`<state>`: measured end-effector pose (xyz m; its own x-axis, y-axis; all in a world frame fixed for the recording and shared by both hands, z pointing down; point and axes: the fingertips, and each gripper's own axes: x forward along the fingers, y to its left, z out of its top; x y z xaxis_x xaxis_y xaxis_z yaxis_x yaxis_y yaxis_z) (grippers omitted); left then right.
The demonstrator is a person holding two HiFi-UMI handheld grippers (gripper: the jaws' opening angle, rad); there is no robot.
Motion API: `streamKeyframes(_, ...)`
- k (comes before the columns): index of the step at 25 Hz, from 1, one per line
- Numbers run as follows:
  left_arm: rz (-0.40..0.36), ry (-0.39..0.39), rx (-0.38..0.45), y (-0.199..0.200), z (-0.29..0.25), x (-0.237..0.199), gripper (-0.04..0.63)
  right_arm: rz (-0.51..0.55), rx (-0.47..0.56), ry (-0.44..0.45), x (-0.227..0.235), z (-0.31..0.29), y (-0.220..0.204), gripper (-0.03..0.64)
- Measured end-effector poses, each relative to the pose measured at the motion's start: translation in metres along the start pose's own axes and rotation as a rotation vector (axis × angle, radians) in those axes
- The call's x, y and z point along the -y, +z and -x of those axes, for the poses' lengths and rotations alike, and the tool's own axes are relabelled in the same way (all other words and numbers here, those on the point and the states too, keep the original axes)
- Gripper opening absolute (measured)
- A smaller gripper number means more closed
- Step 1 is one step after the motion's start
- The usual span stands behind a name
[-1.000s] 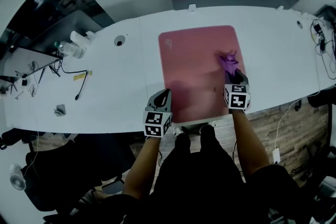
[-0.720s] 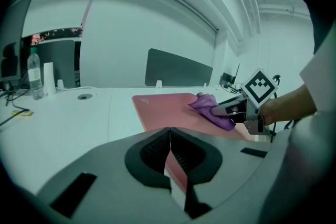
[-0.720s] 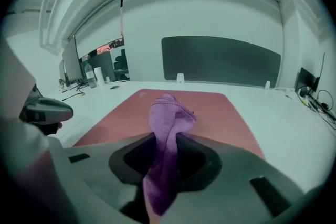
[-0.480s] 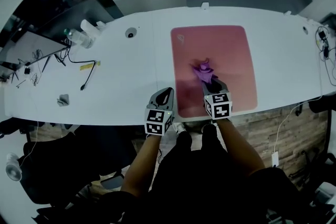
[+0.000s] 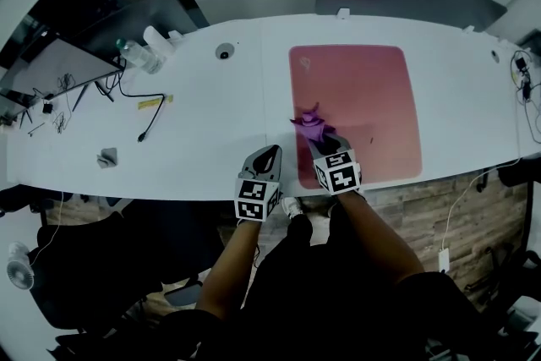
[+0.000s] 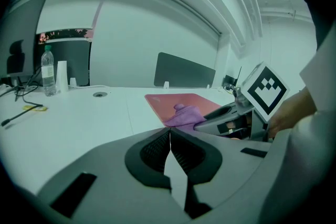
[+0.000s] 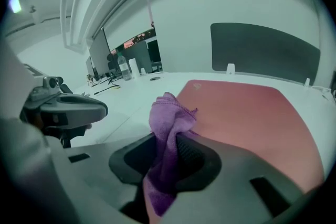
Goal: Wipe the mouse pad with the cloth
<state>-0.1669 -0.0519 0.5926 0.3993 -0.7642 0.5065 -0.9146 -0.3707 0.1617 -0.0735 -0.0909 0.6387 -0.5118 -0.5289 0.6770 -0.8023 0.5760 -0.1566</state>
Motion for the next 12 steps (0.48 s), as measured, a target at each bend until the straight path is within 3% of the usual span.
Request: streamKeyframes(12, -0.034, -0.063, 0.001, 0.002, -0.009, 0.012, 0.021, 0.021, -0.016, -0.058, 0.010, -0.005, -0.006, 0.114)
